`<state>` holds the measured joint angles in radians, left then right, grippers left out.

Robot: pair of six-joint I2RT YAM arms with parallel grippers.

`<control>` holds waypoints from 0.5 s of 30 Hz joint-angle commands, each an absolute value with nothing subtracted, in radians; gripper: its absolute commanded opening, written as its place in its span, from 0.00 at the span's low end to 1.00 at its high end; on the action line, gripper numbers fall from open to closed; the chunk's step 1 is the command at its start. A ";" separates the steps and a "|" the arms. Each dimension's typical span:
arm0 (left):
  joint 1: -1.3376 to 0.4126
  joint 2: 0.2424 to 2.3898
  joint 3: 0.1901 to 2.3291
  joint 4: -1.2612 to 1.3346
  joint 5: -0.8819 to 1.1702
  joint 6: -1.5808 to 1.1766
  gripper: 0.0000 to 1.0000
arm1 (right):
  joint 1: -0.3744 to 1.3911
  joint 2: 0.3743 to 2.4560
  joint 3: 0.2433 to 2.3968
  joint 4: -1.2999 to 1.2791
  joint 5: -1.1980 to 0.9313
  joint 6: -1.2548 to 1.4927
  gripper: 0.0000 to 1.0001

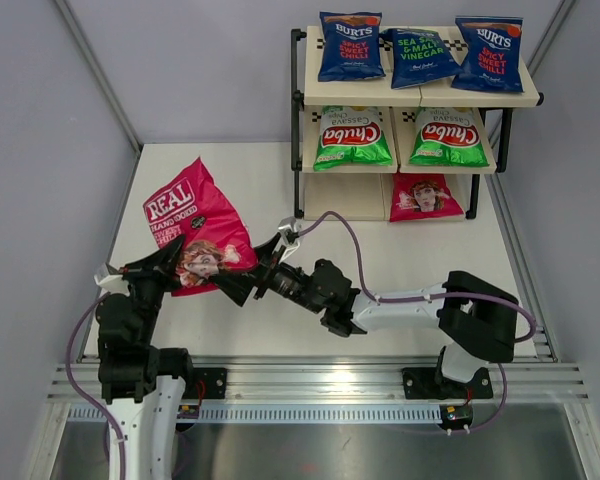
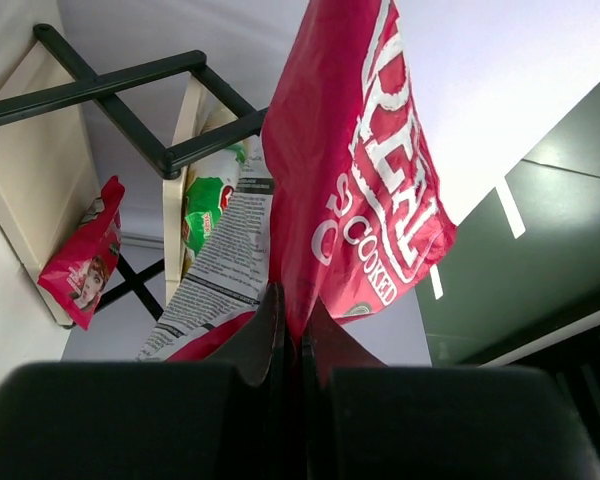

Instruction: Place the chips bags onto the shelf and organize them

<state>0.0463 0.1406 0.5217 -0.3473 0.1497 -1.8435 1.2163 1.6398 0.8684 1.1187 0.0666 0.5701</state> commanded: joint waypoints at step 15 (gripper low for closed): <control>0.043 0.051 0.626 -0.393 0.155 -1.870 0.00 | 1.250 1.747 0.971 1.365 0.123 0.542 0.59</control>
